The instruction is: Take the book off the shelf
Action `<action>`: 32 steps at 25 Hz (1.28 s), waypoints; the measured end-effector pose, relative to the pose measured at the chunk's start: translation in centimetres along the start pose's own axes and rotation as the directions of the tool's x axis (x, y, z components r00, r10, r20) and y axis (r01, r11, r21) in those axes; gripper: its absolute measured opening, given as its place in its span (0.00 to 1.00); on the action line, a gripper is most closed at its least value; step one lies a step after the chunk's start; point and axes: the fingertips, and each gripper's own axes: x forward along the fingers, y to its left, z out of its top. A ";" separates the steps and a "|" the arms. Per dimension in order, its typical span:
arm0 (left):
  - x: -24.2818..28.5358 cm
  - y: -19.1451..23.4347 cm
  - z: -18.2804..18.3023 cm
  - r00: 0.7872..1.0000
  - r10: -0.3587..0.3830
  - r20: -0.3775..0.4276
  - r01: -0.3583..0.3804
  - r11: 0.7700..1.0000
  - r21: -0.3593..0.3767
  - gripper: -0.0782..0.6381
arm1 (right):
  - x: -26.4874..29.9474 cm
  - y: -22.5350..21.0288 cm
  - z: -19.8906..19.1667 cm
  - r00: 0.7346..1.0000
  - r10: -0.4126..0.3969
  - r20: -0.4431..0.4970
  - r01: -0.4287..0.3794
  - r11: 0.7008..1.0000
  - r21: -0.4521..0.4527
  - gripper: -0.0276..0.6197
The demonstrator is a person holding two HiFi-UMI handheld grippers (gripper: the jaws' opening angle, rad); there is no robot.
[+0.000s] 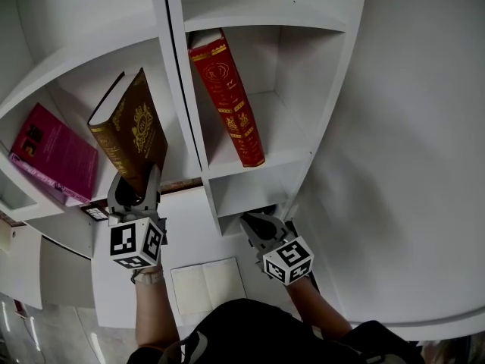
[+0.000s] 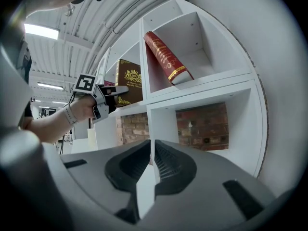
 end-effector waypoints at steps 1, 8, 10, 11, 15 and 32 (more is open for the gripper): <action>-0.3 0.1 0.1 1.000 -0.005 0.004 0.005 1.000 -0.003 0.43 | 0.0 0.3 0.0 1.000 -0.001 -0.001 0.001 1.000 0.000 0.10; -2.6 1.3 0.8 0.999 -0.040 0.022 0.040 0.999 -0.004 0.43 | 0.3 3.0 -0.5 1.000 -0.002 -0.011 0.002 1.000 0.005 0.10; -3.4 1.8 1.0 0.999 -0.043 0.030 0.043 0.999 -0.005 0.43 | 0.6 4.1 -0.6 1.000 0.004 -0.015 -0.004 1.000 0.006 0.10; -3.9 2.1 1.2 0.998 -0.045 0.034 0.045 0.999 -0.004 0.43 | 0.7 4.7 -0.7 1.000 0.008 -0.016 -0.008 1.000 0.006 0.10; -5.8 3.6 1.7 0.998 -0.052 0.045 0.052 0.999 -0.013 0.43 | 1.5 7.0 -0.7 1.000 0.022 -0.016 -0.022 1.000 0.002 0.10; -16.4 11.2 3.4 0.998 -0.025 0.065 0.029 0.997 -0.065 0.42 | 6.6 19.2 -1.5 0.983 0.178 -0.040 -0.179 0.984 -0.024 0.10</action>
